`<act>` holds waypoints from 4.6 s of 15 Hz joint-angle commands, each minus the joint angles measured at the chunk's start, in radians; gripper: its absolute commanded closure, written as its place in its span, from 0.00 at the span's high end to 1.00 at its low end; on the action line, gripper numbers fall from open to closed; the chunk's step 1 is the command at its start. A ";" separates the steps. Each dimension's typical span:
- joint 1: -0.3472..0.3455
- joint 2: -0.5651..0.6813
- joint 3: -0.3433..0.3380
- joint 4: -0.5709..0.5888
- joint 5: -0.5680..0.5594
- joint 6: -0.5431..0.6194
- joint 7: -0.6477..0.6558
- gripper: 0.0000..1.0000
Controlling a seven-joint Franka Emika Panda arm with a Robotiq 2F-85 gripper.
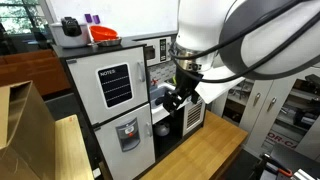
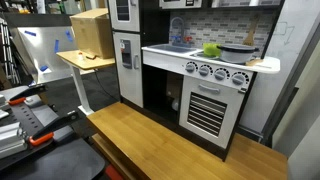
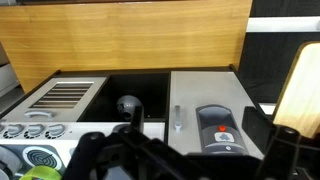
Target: Open the door of the cabinet above the sink
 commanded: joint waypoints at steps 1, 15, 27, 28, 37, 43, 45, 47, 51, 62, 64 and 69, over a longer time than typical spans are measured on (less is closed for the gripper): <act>0.030 0.004 -0.029 0.002 -0.013 -0.003 0.009 1.00; -0.041 0.026 -0.312 0.092 0.001 0.048 -0.349 1.00; -0.063 0.041 -0.397 0.177 0.002 0.096 -0.452 1.00; -0.063 0.041 -0.397 0.177 0.002 0.096 -0.452 1.00; -0.094 0.217 -0.443 0.290 0.011 0.095 -0.477 1.00; -0.092 0.348 -0.479 0.521 0.117 0.038 -0.809 1.00; -0.096 0.320 -0.473 0.483 0.092 0.073 -0.766 1.00; -0.099 0.356 -0.477 0.539 0.105 0.047 -0.806 1.00; -0.099 0.367 -0.476 0.550 0.105 0.037 -0.810 1.00; -0.099 0.367 -0.476 0.551 0.105 0.035 -0.810 1.00; -0.104 0.408 -0.480 0.596 0.116 0.022 -0.834 1.00; -0.128 0.491 -0.487 0.691 0.108 0.060 -0.844 1.00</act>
